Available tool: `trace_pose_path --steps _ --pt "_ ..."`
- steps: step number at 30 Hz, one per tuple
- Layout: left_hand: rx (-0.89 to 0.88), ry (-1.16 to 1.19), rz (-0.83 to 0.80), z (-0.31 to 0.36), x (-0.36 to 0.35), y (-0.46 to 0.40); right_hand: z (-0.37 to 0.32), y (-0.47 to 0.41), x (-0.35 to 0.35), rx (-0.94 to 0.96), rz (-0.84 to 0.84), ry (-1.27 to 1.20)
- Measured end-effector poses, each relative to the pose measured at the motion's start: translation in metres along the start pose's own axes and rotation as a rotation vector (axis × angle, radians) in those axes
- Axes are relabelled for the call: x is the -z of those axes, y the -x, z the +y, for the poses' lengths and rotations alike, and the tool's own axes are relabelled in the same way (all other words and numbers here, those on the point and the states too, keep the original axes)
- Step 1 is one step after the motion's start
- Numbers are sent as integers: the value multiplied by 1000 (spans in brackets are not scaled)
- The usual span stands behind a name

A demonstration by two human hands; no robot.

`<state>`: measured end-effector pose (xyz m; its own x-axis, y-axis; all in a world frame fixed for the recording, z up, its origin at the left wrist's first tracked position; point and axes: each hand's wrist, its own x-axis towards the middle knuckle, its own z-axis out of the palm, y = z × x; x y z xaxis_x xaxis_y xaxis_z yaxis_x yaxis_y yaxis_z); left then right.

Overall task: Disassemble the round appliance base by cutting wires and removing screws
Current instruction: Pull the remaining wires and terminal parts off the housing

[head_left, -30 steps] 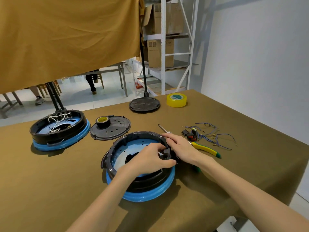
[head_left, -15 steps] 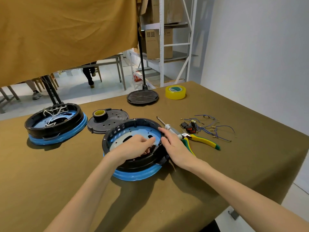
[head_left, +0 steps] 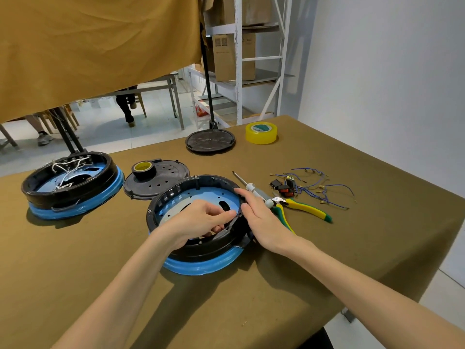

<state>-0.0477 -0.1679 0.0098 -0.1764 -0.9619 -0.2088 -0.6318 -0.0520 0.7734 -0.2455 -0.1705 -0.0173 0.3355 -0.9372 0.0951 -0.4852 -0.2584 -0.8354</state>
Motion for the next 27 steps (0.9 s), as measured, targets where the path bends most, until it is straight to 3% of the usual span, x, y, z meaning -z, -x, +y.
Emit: trace_pose_path --steps 6,9,12,27 --pt "-34 -71 24 -1 -10 1 -3 1 0 -28 -16 -38" --pt "-18 -20 80 0 -11 1 -4 0 5 -56 -110 -86" --pt "-13 2 33 1 -8 0 -1 2 9 -40 -179 -91" --pt "-12 -7 36 4 -8 7 -4 0 5 -52 -195 -119"
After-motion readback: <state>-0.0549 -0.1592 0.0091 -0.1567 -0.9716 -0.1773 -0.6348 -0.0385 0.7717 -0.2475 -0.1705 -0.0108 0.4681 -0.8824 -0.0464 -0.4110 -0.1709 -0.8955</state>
